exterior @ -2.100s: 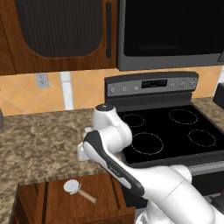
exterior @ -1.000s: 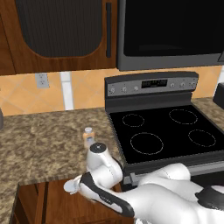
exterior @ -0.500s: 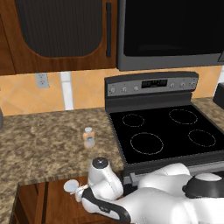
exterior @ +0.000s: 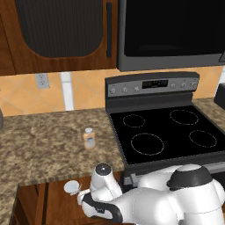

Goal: Pick the pizza cutter from the drawer and place it on the counter.

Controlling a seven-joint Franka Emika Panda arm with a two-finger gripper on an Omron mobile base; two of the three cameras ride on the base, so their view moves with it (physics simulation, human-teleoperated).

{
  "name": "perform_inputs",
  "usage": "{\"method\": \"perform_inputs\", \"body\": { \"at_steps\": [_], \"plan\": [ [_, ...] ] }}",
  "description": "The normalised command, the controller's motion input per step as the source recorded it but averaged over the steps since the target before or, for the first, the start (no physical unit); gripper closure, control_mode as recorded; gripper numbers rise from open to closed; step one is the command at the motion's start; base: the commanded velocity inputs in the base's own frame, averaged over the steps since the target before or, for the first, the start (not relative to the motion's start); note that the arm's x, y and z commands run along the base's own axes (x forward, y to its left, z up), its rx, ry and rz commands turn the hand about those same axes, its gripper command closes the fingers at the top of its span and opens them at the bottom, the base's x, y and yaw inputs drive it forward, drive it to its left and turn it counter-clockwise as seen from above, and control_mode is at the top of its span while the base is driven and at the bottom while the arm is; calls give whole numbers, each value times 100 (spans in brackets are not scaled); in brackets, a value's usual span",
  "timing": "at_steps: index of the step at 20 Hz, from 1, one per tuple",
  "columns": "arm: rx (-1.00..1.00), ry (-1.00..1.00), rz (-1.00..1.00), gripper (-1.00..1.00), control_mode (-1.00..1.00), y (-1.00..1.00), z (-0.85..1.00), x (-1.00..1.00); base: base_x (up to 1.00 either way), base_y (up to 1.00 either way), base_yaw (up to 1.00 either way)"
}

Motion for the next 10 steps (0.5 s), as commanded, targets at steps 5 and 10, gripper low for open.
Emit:
{"method": "perform_inputs", "body": {
  "at_steps": [5, 10],
  "plan": [
    [0, 0, 0, -100, -100, 0, -3, 20, 0, 0, 0],
    [0, 0, 0, -100, -100, 1, -12, 10, 0, 0, 0]
  ]
}}
